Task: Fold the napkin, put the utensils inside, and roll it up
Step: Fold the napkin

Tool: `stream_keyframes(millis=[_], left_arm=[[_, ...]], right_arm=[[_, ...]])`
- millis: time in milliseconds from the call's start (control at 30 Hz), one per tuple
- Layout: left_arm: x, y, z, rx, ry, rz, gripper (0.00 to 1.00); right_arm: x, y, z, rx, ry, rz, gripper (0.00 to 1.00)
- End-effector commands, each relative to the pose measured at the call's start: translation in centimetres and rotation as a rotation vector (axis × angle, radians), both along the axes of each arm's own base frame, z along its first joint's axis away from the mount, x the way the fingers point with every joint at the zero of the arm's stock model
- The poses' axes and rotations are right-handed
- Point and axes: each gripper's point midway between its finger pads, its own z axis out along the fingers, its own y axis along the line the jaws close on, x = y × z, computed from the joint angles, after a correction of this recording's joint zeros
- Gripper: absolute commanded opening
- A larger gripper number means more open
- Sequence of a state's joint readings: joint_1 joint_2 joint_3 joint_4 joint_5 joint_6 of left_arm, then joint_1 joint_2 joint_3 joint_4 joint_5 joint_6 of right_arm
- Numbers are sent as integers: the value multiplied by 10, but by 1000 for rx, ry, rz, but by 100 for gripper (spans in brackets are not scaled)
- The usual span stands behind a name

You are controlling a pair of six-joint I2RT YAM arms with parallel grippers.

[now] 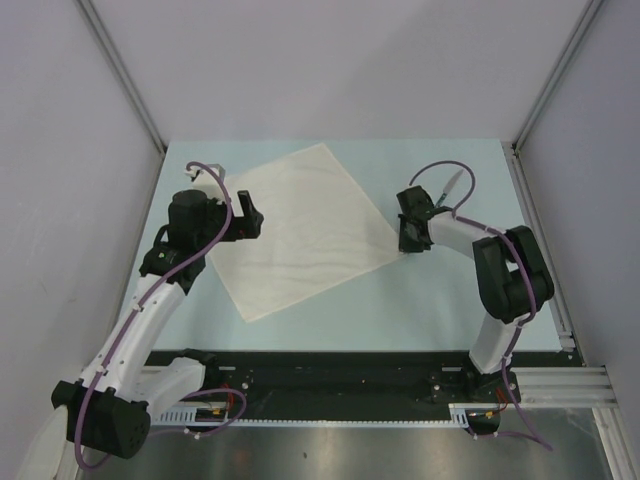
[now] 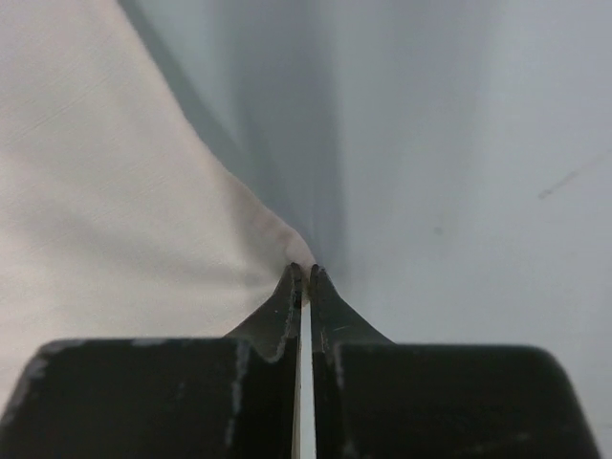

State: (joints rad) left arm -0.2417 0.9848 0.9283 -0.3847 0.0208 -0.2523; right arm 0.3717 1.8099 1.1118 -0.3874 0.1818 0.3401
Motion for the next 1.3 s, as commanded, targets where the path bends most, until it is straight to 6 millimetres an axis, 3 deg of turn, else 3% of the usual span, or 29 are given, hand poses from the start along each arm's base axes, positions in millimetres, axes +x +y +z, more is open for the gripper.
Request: stream_keyframes(millis=[0,367,467,533,633,700,733,867,900,967,1033,1067,1100,1133,1167,1200,1233,1267], left_arm=[[-1,4,8,14,-36,5,100],[-1,2,9,3,-40,-2,100],[-2,2,9,4,-42,1,100],[-2,3,9,3,-46,6,100],[-2,6,9,14,-49,14,100],[-1,11,9,27,-52,38,100],[0,13,10,27,-55,44,100],[1,24,11,32,-62,86,100],[1,26,10,36,-61,96,100],[2,37,12,40,-67,139,100],[3,47,12,48,-65,186,100],[4,53,14,47,-71,210,100],[3,58,13,49,-70,229,100],[3,62,15,53,-75,243,100],[3,68,16,57,-78,270,100],[3,71,16,59,-82,280,100],[3,73,16,60,-83,288,100],[3,76,16,62,-83,298,100]], right_arm=[[-27,-60,-1,-132,79,-88,0],[-28,-122,39,-214,30,-229,0],[-20,-125,59,-217,-1,-236,0],[-5,-115,81,-189,-54,-225,0],[21,-79,119,-120,-161,-157,0],[32,-39,132,-74,-205,-82,0],[44,-22,148,-41,-248,-57,0],[65,70,159,146,-303,113,0],[68,102,149,187,-301,164,0],[75,143,155,265,-324,237,0],[77,195,139,327,-322,320,0],[83,215,149,356,-357,343,0],[88,237,131,387,-345,367,0],[83,261,129,417,-347,398,0],[85,274,127,443,-354,416,0],[95,293,141,491,-412,436,0],[90,312,121,522,-381,452,0],[96,325,124,559,-413,464,0]])
